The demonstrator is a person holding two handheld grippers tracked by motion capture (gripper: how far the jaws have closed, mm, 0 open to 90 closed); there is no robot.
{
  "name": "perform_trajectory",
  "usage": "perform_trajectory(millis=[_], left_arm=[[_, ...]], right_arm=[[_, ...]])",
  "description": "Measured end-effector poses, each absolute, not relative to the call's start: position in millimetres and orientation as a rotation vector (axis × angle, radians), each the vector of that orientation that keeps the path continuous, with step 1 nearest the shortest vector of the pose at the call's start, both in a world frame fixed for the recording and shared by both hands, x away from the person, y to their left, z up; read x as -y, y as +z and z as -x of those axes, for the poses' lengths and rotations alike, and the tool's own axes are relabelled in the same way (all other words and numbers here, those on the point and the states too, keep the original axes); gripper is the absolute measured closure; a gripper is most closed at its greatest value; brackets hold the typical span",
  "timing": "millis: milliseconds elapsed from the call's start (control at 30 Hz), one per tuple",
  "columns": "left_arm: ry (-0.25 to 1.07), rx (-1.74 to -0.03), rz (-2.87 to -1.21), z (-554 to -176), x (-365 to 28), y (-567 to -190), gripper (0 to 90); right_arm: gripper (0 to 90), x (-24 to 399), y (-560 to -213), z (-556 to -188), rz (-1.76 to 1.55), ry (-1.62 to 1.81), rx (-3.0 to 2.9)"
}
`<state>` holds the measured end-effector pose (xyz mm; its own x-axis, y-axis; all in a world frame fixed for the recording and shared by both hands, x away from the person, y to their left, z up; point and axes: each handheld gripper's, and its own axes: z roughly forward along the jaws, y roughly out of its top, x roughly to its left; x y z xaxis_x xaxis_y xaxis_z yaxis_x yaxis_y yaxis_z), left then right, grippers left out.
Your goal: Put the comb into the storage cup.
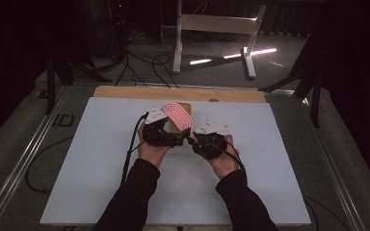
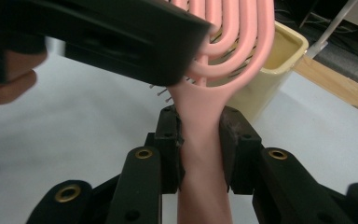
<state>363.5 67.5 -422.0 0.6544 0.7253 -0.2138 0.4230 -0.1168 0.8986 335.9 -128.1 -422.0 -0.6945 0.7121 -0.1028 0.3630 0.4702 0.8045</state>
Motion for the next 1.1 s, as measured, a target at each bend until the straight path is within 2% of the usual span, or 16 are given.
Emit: perform_trajectory(millis=[67, 100, 133, 167, 367, 633, 700, 800, 1000, 1100], left_arm=[[0.311, -0.932, -1.739, -365, -66, -422, 6.1], [0.304, -0.941, -1.74, -365, -65, -422, 14.4], [0.302, -0.955, -1.739, -365, -65, -422, 14.4], [0.287, -0.959, -1.738, -366, -65, -422, 21.1], [0.232, -0.994, -1.706, -367, -64, -424, 30.7], [0.202, -1.041, -1.646, -366, -65, -421, 35.9], [0.188, -1.063, -1.6, -366, -67, -421, 42.3], [0.165, -1.062, -1.573, -365, -69, -419, 44.3], [0.135, -1.061, -1.549, -364, -70, -417, 56.8], [0.078, -1.046, -1.518, -363, -70, -414, 61.7]], right_arm=[[71.1, 127, -422, -335, -0.889, 1.112, -2.295], [71.1, 126, -422, -335, -0.89, 1.115, -2.294], [71.1, 126, -422, -335, -0.89, 1.115, -2.294], [71.1, 126, -422, -335, -0.879, 1.112, -2.297], [71.2, 126, -422, -334, -0.876, 1.103, -2.29], [71.2, 123, -424, -333, -0.871, 1.096, -2.281], [71.3, 119, -425, -331, -0.852, 1.076, -2.28], [71.2, 119, -425, -331, -0.84, 1.075, -2.284], [70.5, 116, -426, -331, -0.836, 1.063, -2.276], [70.0, 115, -427, -331, -0.847, 1.064, -2.272]])
